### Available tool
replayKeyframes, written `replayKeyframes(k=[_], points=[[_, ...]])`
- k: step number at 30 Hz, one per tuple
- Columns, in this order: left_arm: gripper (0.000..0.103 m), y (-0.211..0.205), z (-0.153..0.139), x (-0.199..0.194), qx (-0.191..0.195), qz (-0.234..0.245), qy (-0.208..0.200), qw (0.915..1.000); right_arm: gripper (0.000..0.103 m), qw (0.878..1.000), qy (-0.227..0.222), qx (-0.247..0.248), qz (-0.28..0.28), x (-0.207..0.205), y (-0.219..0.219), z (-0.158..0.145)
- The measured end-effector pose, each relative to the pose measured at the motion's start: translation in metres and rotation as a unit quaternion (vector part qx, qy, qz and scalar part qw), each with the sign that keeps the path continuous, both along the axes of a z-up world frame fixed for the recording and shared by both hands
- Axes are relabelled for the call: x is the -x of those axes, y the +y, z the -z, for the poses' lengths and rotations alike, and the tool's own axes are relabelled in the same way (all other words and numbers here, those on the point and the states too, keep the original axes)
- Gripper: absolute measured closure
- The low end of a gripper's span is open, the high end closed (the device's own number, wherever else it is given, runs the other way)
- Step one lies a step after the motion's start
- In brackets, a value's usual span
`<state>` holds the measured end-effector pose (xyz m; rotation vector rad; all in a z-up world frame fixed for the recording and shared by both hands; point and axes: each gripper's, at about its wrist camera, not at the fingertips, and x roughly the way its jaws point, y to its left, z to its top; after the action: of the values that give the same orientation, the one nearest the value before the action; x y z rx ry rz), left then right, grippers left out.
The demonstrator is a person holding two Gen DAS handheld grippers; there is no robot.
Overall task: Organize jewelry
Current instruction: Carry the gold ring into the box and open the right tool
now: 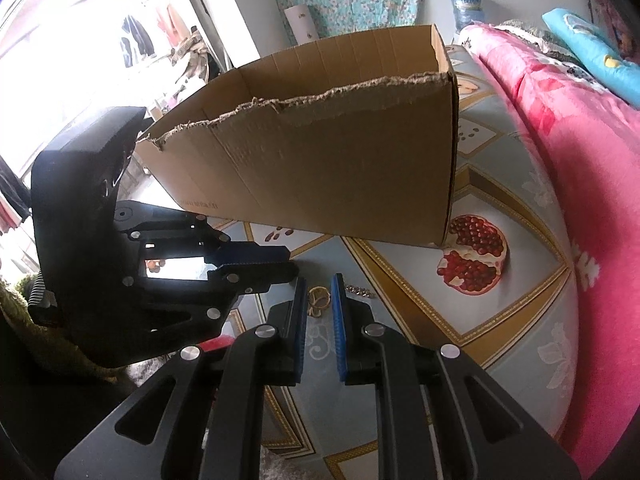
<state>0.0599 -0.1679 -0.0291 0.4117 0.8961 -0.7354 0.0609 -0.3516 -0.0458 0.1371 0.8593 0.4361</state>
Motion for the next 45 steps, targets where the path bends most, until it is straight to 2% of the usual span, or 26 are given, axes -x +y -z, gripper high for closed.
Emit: replayKeyframes(k=[9, 12, 18, 24, 28, 31, 38, 41, 45], points=[[0.093, 0.008, -0.013, 0.007, 0.02, 0.003, -0.006, 0.9998, 0.091, 1.0, -0.018, 0.007, 0.006, 0.008, 0.001, -0.011], [0.093, 0.016, -0.028, 0.01, 0.043, 0.01, -0.009, 0.999, 0.091, 0.999, -0.031, 0.009, 0.009, 0.01, 0.0, -0.022], [0.093, 0.036, -0.078, 0.012, 0.135, 0.022, -0.019, 0.9904, 0.091, 0.996, -0.091, 0.004, 0.016, 0.008, -0.006, -0.068], [0.093, 0.053, -0.112, -0.011, 0.17, -0.004, -0.04, 0.9846, 0.091, 0.991, -0.135, -0.003, 0.008, -0.014, 0.0, -0.102], [0.093, 0.053, -0.112, -0.038, 0.148, -0.038, -0.05, 0.987, 0.091, 0.991, -0.13, 0.017, -0.004, -0.043, 0.013, -0.103], [0.093, 0.058, -0.104, -0.062, 0.136, -0.066, -0.029, 0.988, 0.091, 0.994, -0.107, 0.033, -0.008, -0.065, 0.025, -0.095], [0.093, 0.058, -0.082, -0.105, 0.11, -0.108, 0.017, 0.9879, 0.09, 0.999, -0.037, 0.033, -0.009, -0.11, 0.035, -0.071], [0.084, 0.062, -0.079, -0.111, 0.116, -0.12, 0.025, 0.9857, 0.09, 0.999, -0.029, 0.026, -0.004, -0.116, 0.031, -0.069], [0.08, 0.068, -0.082, -0.113, 0.137, -0.123, 0.02, 0.9828, 0.09, 0.999, -0.035, 0.003, 0.005, -0.118, 0.019, -0.072]])
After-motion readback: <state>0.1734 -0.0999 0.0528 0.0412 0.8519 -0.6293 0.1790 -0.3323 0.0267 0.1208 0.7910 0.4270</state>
